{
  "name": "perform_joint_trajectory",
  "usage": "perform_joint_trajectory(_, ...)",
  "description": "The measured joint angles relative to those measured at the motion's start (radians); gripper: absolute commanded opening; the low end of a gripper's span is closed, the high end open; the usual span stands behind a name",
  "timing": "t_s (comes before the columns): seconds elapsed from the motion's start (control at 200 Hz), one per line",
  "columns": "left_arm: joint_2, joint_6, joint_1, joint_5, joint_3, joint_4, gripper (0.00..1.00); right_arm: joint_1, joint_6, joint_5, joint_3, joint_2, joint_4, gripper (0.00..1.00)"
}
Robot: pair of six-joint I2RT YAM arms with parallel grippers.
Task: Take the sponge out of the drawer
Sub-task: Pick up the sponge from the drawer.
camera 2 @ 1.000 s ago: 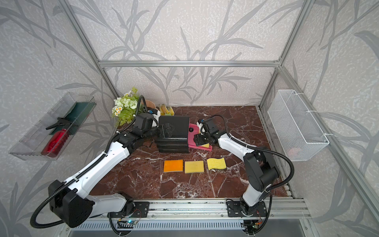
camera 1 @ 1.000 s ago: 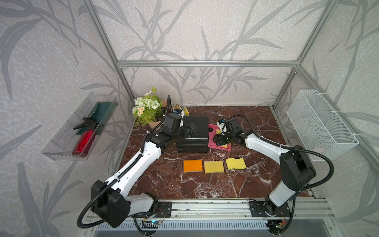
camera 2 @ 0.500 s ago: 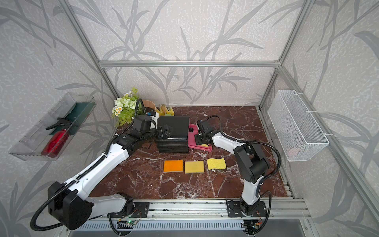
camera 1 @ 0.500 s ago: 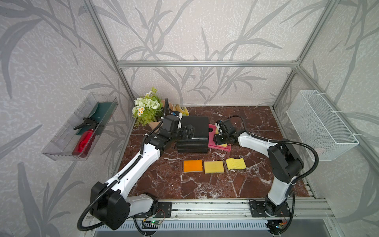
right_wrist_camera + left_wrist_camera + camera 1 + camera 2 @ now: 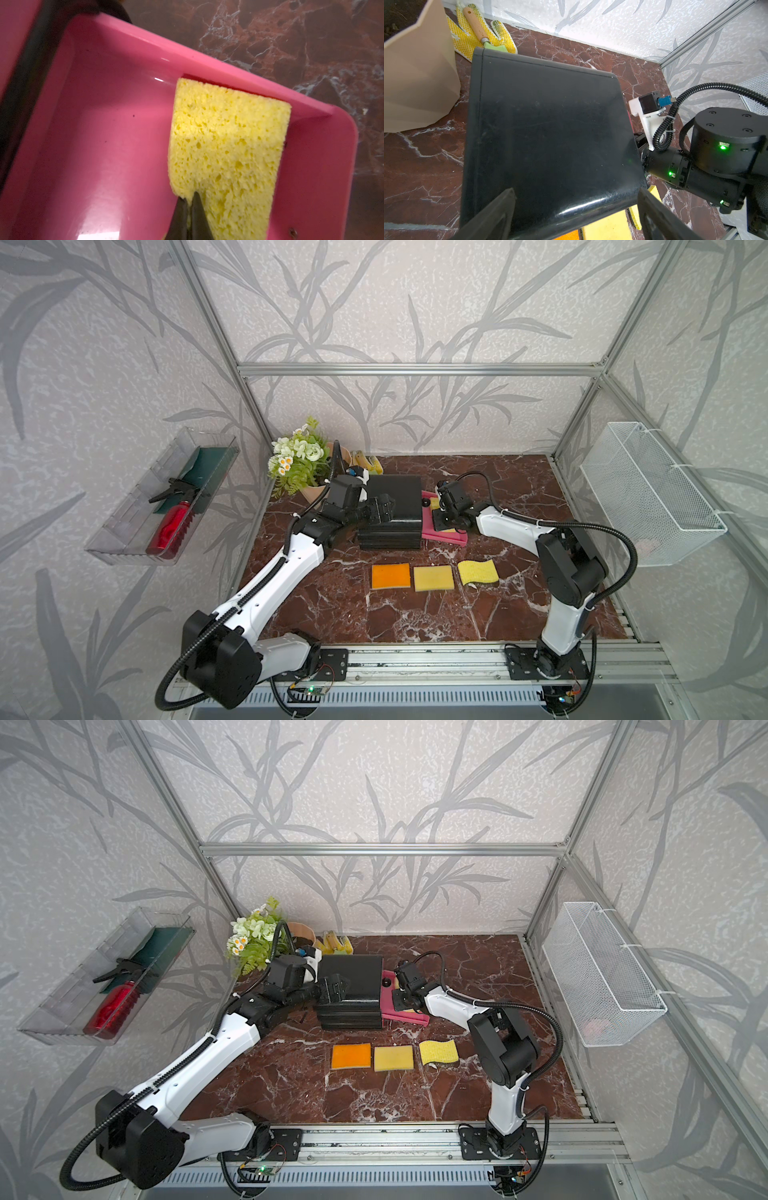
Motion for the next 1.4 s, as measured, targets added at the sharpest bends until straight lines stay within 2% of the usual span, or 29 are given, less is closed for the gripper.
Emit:
perform_joint_trajectory(0.175,-0.024,-0.002,0.002,0.016,-0.002,0.0,0.91,0.005,-0.036,-0.024,-0.045,-0.075,-0.006,0.0)
perform_joint_trajectory(0.385,-0.044,-0.008,0.004,0.058,0.0,-0.003,0.91,-0.006,-0.155,-0.035,-0.07,-0.313,-0.037,0.0)
perform_joint_trajectory(0.615,-0.018,-0.002,0.003,0.163,0.097,-0.057,0.83,-0.074,-0.341,-0.177,-0.043,-0.521,-0.148,0.0)
perform_joint_trajectory(0.755,0.025,0.004,-0.014,0.251,0.165,-0.07,0.81,-0.043,-0.508,-0.296,-0.031,-0.562,-0.249,0.01)
perform_joint_trajectory(0.955,0.073,0.002,-0.053,0.336,0.168,-0.08,0.79,0.02,-0.676,-0.375,-0.021,-0.572,-0.404,0.01)
perform_joint_trajectory(1.405,0.123,-0.048,-0.1,0.493,0.153,-0.024,0.72,0.102,-0.791,-0.392,0.002,-0.628,-0.472,0.02)
